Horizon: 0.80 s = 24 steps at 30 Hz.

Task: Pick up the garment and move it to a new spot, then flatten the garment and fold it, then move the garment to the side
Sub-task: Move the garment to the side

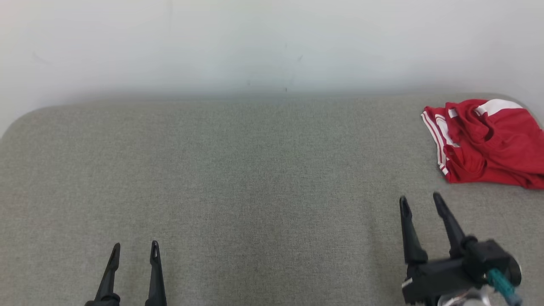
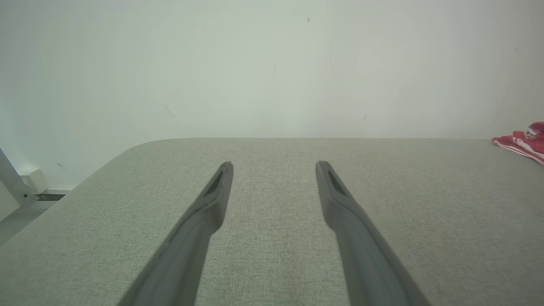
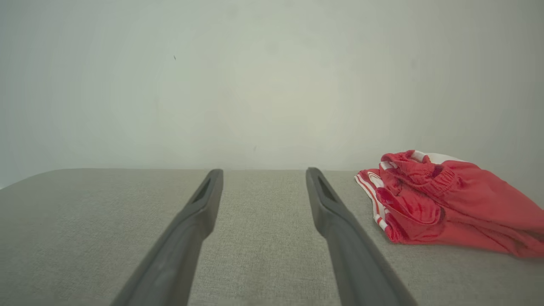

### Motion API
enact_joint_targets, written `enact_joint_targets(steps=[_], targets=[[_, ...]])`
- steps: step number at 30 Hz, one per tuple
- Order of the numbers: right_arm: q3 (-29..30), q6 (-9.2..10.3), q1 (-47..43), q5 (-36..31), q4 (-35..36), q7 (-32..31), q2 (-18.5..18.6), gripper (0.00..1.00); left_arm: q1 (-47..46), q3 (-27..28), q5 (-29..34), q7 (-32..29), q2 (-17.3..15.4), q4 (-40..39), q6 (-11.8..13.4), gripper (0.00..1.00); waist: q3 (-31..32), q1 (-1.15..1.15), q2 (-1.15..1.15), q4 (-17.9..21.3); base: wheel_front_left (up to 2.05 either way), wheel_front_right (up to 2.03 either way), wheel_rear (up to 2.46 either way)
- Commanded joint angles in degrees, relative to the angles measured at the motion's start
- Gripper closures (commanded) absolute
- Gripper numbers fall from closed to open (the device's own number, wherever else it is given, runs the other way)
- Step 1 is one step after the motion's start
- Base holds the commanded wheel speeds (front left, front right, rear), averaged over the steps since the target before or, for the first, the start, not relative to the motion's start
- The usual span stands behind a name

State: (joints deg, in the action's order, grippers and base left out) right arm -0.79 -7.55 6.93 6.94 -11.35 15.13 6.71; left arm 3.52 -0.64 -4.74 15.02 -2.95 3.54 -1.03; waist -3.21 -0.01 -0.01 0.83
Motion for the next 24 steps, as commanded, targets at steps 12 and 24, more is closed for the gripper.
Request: enact_joint_targets(steps=[12, 24], targets=[[0.8, 0.17, -10.3, -0.4, 3.1, 0.0, -3.7, 0.0, 1.3, 0.1, -1.2, 0.1, 0.1, 2.1, -0.5, 0.0, 1.8, 0.01, 0.01, 0.3, 0.0, 0.0, 0.0], [0.5, 0.17, -9.5, -0.1, 3.5, 0.0, -3.9, 0.0, -0.1, -0.7, 0.6, 0.1, 0.1, 5.1, 0.5, 0.0, 2.0, 0.01, 0.01, 0.2, 0.0, 0.0, 0.0]])
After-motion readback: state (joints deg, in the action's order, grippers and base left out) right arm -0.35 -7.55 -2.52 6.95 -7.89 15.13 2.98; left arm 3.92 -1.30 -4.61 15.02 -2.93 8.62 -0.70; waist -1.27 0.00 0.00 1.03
